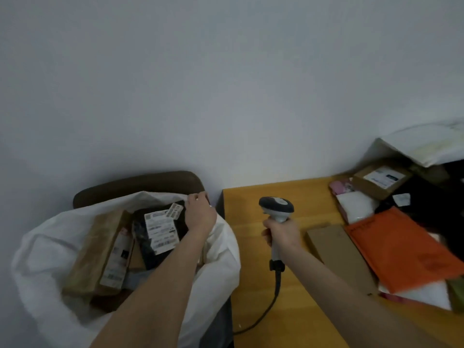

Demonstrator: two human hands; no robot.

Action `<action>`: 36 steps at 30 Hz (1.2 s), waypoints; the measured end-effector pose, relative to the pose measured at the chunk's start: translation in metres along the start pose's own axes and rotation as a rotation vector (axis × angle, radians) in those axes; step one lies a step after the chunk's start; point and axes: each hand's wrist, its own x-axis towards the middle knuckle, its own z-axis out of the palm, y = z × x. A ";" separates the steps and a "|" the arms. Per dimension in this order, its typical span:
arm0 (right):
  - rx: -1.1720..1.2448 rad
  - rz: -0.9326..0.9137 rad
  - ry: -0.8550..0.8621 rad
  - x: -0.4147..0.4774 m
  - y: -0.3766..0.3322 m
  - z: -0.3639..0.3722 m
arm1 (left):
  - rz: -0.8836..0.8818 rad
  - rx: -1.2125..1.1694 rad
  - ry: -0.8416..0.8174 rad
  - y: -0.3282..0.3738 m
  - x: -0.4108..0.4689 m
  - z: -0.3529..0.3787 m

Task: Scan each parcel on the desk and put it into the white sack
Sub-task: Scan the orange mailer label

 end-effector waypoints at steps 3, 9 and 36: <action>0.037 0.028 0.110 0.009 -0.001 -0.053 | 0.144 0.015 -0.157 0.063 -0.014 0.036; 0.007 0.053 0.273 0.030 0.014 -0.174 | 0.378 0.124 -0.422 0.178 -0.068 0.112; 0.398 -0.004 0.209 0.079 0.014 -0.369 | 0.338 -0.230 -0.249 0.285 -0.154 0.177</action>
